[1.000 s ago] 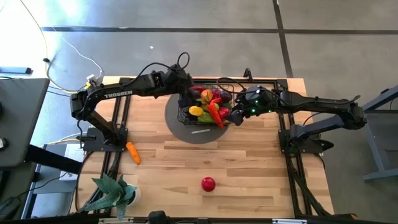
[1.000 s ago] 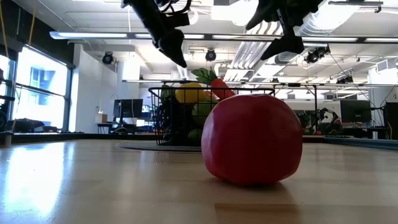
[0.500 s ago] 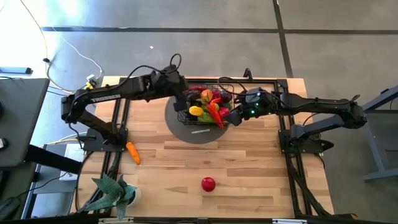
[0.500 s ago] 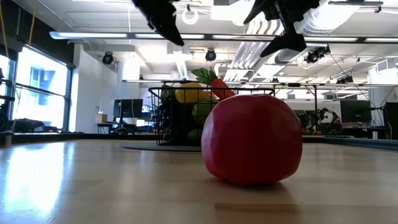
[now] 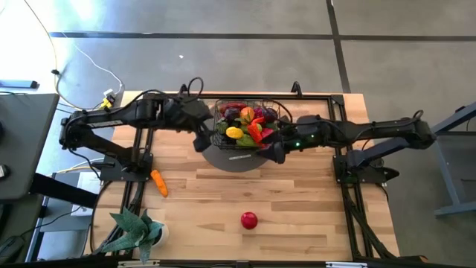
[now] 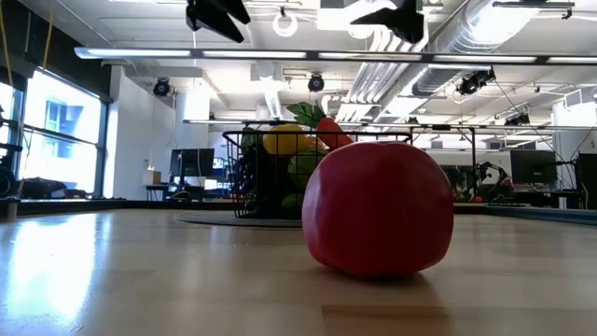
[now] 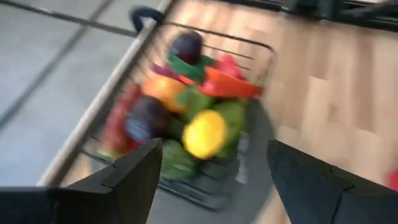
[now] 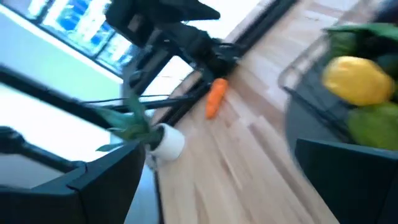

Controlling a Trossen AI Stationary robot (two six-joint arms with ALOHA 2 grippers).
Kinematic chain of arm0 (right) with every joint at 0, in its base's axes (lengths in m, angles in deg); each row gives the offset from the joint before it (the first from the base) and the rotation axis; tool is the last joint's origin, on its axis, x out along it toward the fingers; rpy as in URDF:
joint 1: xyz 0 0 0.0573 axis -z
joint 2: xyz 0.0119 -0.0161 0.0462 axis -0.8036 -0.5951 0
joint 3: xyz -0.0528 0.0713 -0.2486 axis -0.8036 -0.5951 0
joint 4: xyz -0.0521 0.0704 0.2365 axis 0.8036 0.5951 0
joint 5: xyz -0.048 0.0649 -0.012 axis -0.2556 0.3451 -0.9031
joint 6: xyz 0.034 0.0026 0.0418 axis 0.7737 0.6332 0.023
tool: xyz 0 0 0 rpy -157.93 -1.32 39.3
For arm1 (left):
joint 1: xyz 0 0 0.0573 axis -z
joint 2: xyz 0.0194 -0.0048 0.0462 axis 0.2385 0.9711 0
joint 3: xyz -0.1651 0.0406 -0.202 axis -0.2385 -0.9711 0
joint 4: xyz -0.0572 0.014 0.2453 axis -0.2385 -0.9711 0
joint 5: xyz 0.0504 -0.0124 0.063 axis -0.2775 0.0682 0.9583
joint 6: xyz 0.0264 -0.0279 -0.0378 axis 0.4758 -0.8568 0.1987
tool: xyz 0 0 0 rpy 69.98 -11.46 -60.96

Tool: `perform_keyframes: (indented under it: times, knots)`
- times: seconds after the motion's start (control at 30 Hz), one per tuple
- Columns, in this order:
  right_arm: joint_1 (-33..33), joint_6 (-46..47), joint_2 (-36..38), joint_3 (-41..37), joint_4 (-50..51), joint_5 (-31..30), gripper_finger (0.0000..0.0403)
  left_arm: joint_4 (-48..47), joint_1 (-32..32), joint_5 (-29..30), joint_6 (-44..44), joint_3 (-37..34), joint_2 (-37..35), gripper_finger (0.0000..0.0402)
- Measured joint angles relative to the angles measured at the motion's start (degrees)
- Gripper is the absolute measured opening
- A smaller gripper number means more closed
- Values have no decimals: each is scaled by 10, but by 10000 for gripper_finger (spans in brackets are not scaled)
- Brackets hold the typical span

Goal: Build produce basket
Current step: Put the red tomato into the black mesh basket

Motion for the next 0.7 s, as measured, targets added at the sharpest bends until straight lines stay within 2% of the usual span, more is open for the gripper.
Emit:
perform_keyframes:
  times: [0.3,0.7]
  knots:
    - [-62,-62,-35,0,-79,-15,397,-58,61,-24,-101,0,2,278]
    - [-145,-168,-62,0,-99,-58,397,-112,106,-41,-188,0,2,278]
